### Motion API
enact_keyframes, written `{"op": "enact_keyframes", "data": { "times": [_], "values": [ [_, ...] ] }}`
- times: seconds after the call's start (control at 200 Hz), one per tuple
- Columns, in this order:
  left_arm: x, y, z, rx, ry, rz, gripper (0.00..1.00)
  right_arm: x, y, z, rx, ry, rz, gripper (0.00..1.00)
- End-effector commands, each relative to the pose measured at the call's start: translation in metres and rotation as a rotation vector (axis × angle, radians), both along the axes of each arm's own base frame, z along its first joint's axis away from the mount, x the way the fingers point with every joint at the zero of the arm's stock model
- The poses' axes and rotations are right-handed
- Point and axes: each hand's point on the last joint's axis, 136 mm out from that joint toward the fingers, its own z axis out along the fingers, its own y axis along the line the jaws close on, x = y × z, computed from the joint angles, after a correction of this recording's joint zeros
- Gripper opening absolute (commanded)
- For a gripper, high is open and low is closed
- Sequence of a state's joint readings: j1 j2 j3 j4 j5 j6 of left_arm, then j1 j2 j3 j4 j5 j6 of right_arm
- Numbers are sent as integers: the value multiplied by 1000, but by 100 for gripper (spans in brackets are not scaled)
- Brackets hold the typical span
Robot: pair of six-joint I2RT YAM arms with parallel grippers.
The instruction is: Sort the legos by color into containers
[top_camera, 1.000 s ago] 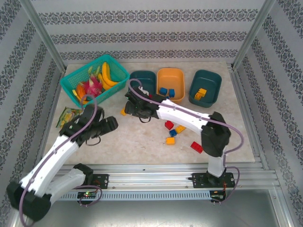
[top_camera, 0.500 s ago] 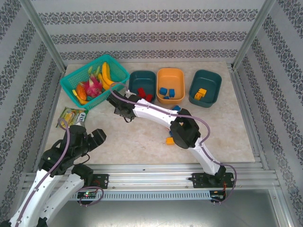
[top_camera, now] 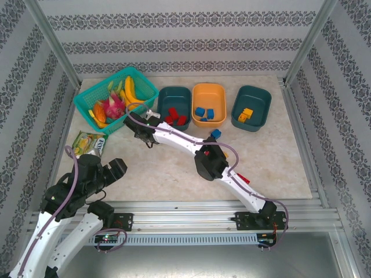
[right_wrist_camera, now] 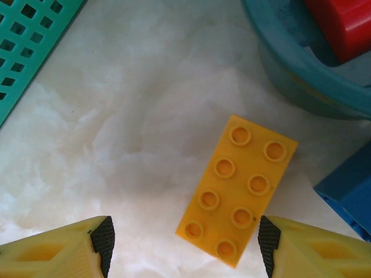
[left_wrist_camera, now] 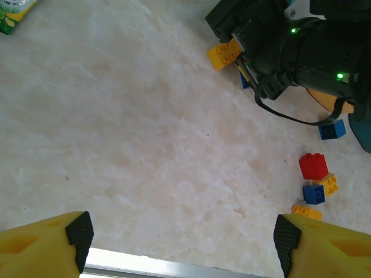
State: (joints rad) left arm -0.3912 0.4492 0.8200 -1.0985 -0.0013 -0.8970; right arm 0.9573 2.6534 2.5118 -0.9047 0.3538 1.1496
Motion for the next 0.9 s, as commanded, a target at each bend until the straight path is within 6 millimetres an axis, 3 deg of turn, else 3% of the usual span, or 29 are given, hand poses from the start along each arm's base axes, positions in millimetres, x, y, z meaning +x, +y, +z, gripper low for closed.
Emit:
{"op": "enact_keyframes", "data": {
  "times": [0.0,0.285,0.465,0.894],
  "values": [
    [-9,5,4,21,-1,-13,84,5,-24,-11,-105,8,-44,68],
    [-11,5,4,27,-5,-21,84,11,-25,-27,-112,14,-46,65],
    [-9,5,6,32,-15,-28,84,10,-26,-33,-111,38,-40,56],
    [1,2,13,30,-37,-26,83,-25,-41,-25,-163,165,-30,41]
  ]
}}
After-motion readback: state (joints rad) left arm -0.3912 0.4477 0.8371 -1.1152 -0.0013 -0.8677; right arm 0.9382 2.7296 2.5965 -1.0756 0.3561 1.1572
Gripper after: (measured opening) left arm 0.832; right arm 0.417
